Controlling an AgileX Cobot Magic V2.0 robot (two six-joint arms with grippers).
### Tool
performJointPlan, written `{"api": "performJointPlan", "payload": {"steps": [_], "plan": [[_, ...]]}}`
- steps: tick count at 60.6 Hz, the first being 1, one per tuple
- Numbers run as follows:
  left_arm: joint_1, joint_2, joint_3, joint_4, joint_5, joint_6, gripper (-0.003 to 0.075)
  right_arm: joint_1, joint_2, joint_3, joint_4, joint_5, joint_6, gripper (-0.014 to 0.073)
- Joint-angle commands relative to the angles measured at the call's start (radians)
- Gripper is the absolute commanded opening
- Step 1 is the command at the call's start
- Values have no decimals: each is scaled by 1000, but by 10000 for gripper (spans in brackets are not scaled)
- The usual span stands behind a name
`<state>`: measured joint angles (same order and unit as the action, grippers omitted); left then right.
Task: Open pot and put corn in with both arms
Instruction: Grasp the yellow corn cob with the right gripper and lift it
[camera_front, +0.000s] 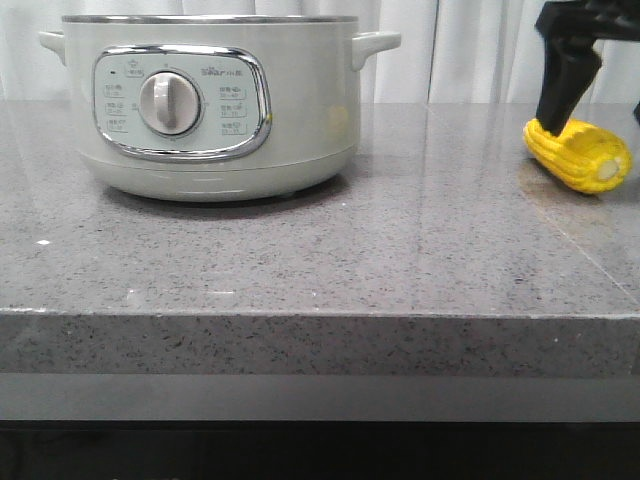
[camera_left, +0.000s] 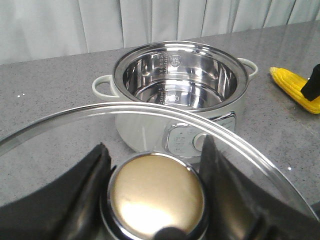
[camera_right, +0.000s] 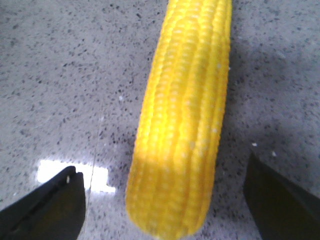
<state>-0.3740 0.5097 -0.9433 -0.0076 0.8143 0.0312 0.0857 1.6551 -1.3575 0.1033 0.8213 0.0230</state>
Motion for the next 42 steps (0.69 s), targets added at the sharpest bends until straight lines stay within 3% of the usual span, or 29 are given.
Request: {"api": "performJointPlan", "payload": {"steps": [1,21,27,34,42], "plan": [[2,2,-32,-5,-136,-8,188,-2,7,-70,4,-5,-4,654],[2,2,-32,-5,-136,-8,188,-2,73,-112,4,39,-4,627],[2,2,-32,-5,-136,-8,188,-2,75,-112,4,54,-4,531],[2,2,-32,-3,-136,-8,188,-2,75,-112,4,60,-4,345],[2,2,-32,-3,-138,-8,188,-2,75,-112,4,61,-4,289]]}}
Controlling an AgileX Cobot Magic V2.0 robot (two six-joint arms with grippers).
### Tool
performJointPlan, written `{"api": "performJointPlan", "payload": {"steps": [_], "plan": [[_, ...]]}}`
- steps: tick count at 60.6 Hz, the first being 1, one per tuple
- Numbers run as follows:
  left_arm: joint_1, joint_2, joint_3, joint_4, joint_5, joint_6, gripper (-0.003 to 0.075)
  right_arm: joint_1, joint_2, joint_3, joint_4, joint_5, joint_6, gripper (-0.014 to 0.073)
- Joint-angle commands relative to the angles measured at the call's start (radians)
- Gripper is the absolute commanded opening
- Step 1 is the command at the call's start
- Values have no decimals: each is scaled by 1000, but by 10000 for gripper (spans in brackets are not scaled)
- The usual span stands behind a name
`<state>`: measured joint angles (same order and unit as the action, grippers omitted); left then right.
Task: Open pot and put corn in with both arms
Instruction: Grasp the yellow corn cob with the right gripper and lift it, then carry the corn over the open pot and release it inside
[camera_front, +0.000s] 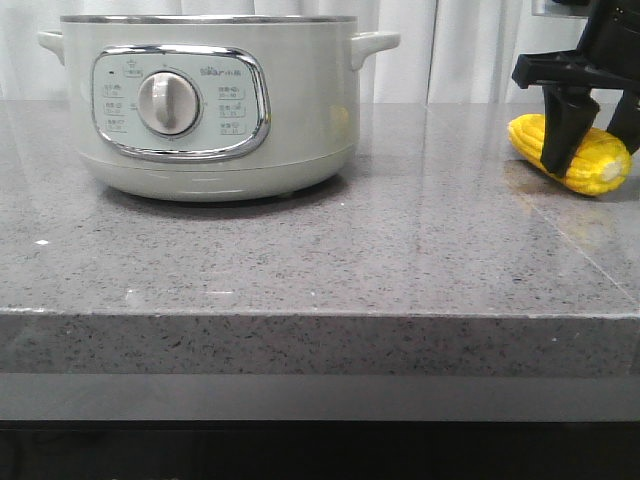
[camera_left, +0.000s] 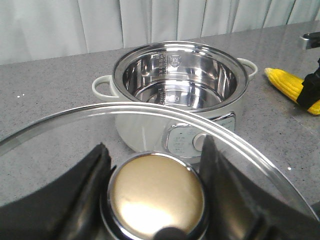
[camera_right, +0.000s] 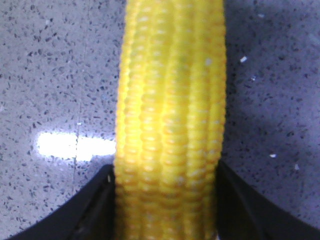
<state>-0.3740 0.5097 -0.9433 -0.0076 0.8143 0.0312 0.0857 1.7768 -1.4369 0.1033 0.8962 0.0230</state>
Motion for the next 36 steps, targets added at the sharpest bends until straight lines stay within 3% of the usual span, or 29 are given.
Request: {"api": "performJointPlan", "payload": {"steps": [1,17,36], "plan": [[2,2,-32,-3,-138,-8,188,-2,-47,-32,4,-14,-4,289],[2,2,-32,-1,-138,-8,188,3,-88,-103,4,43,-4,289],[2,2,-32,-1,-142,-8,188,84,-151,-357,8,152,-57,289]]}}
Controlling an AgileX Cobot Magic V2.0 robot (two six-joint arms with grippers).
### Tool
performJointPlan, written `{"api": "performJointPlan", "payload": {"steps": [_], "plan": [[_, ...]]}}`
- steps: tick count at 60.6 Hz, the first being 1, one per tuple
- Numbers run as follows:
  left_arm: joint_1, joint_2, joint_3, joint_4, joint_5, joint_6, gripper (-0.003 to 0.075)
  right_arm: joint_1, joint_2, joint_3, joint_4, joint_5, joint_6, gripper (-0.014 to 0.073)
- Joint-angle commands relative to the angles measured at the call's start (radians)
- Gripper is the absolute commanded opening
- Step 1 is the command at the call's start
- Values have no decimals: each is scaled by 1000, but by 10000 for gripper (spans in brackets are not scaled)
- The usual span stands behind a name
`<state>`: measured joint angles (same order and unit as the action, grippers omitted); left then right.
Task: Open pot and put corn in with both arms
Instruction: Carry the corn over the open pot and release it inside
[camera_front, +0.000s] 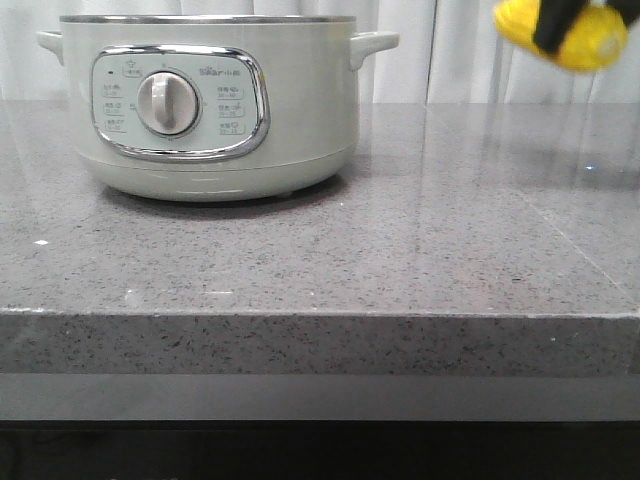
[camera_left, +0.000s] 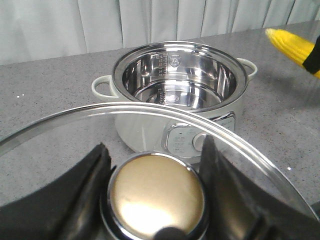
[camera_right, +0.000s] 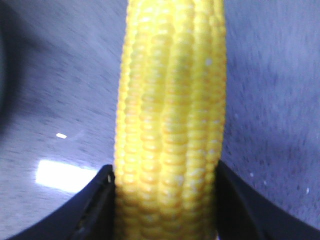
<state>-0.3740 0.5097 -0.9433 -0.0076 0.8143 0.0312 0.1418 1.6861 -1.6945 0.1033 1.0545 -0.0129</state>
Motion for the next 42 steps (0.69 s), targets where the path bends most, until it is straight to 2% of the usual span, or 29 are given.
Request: {"api": "performJointPlan", "payload": {"steps": [1,15,28,42], "plan": [[2,2,-32,-1,-142,-8,188,38,-60,-122,8,-2,-21,289],[2,2,-32,-1,-148,-8,188,179,-56,-284,23,-64,-21,289],[2,2,-32,-1,-201,-8,188,314,-48,-297,24,-235,-21,289],[2,2,-32,-1,-226,-8,188,420,2,-297,24,-349,-27,289]]}}
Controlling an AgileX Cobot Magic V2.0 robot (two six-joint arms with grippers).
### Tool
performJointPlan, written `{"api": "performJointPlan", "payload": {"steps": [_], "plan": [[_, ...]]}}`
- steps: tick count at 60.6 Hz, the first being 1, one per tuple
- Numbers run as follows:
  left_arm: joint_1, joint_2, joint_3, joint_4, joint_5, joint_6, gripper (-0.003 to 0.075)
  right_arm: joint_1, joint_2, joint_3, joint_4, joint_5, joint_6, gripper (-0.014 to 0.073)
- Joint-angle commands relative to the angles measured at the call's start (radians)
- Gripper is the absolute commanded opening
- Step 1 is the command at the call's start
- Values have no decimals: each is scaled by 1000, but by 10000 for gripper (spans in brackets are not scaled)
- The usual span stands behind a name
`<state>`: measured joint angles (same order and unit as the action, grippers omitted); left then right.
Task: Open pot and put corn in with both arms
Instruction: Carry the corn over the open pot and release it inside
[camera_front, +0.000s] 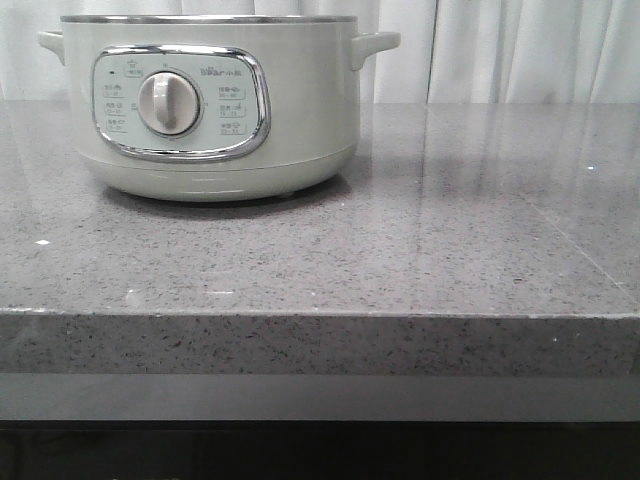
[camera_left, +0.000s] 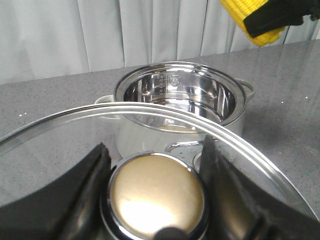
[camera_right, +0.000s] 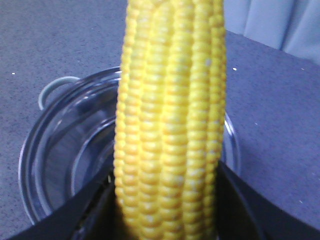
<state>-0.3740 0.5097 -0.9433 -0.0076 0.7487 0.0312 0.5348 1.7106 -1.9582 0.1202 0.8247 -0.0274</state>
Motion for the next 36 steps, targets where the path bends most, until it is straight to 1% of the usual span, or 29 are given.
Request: {"api": "performJointPlan", "payload": {"steps": [1,12,29,33,36], "plan": [[2,2,-32,-1,-160,-8,188,32,-17,-33,7,-125,-15,289],[2,2,-32,-1,-160,-8,188,72,57,-33,7,-142,-34,290],[2,2,-32,-3,-158,-8,188,77,167,-33,6,-100,-35,290],[2,2,-32,-3,-158,-8,188,77,183,-33,6,-90,-35,303],[2,2,-32,-3,-157,-8,188,77,192,-33,5,-78,-35,346]]}}
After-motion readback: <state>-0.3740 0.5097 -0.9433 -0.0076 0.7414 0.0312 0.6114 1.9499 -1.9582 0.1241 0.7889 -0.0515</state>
